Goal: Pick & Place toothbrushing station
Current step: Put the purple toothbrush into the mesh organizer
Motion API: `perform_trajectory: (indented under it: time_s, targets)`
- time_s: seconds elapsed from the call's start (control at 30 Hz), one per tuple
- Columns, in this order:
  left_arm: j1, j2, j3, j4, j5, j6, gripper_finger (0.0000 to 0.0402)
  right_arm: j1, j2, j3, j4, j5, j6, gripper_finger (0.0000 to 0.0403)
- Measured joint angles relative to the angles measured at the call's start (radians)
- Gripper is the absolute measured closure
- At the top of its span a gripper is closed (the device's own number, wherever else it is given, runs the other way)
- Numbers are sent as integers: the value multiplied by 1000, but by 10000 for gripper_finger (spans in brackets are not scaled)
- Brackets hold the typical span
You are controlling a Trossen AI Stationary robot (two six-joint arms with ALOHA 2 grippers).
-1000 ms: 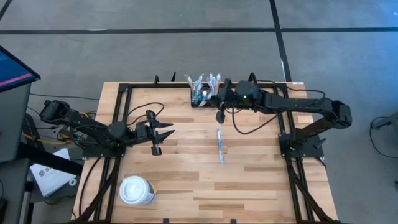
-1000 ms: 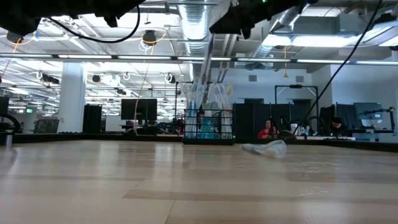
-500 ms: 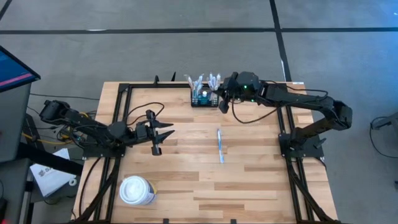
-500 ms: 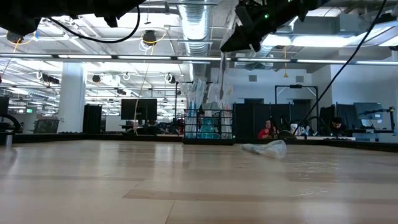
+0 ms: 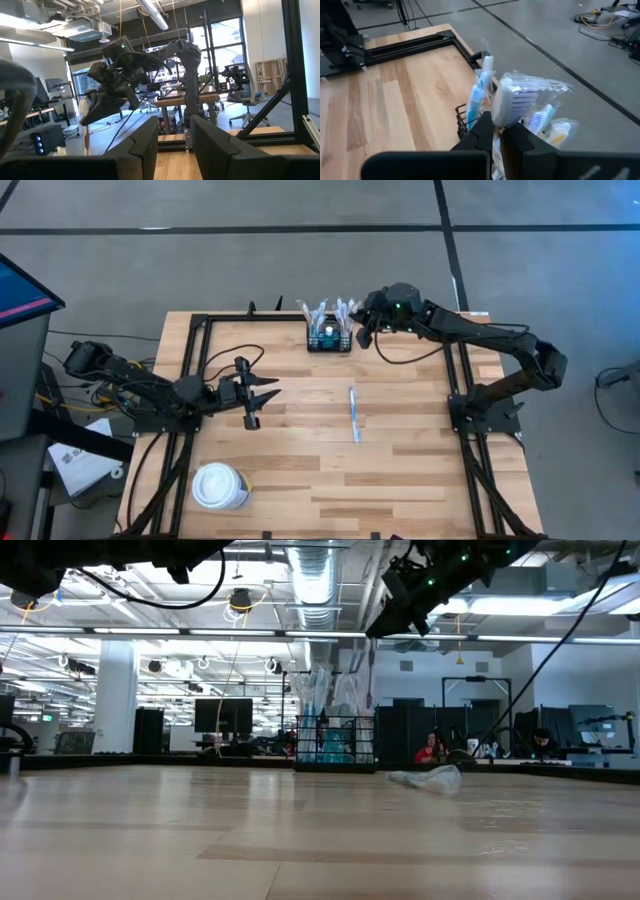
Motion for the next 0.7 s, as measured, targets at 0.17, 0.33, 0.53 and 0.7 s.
perform_trajectory:
  time_s: [0.17, 0.33, 0.53, 0.7]
  targets:
    - [0, 0, 0, 0, 0, 0, 294, -9, 12, 0, 11, -26, 0, 398]
    - [0, 0, 0, 0, 0, 0, 294, -17, 28, 1, 13, -27, 2, 398]
    - [0, 0, 0, -2, 0, 0, 294, -23, 53, 2, 7, -27, 2, 398]
    - [0, 0, 0, -5, 0, 0, 294, -29, 67, -1, -8, -30, 1, 397]
